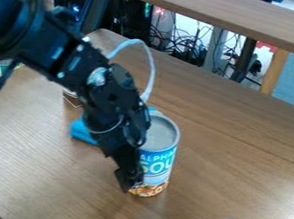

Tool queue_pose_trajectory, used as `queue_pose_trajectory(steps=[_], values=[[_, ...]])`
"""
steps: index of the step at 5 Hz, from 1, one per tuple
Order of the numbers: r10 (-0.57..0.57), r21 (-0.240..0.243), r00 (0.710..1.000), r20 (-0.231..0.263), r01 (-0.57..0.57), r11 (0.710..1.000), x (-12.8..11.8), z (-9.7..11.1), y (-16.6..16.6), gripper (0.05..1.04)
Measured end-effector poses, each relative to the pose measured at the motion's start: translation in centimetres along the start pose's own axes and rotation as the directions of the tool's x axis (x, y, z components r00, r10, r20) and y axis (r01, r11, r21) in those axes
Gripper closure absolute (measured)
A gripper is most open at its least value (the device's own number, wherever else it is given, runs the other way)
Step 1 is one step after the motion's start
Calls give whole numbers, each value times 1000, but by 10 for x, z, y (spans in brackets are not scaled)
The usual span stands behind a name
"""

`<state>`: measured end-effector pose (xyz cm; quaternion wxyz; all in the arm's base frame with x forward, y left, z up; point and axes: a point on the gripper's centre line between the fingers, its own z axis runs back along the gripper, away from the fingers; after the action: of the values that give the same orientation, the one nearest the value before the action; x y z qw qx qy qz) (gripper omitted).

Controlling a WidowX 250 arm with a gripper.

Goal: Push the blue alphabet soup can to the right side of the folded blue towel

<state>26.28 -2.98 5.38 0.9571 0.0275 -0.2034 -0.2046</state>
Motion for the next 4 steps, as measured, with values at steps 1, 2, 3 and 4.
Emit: queue_pose_trajectory(steps=[1, 2, 3, 4], values=[[10, 0, 1000, 8, -10, 1000, 16, -3, 5, 83], [9, -11, 1000, 11, -9, 1000, 32, -5, 10, 83], [26, -7, 1000, 8, -26, 1000, 49, -8, 18, 83], [30, 4, 1000, 2, -30, 1000, 67, -16, 25, 83]])
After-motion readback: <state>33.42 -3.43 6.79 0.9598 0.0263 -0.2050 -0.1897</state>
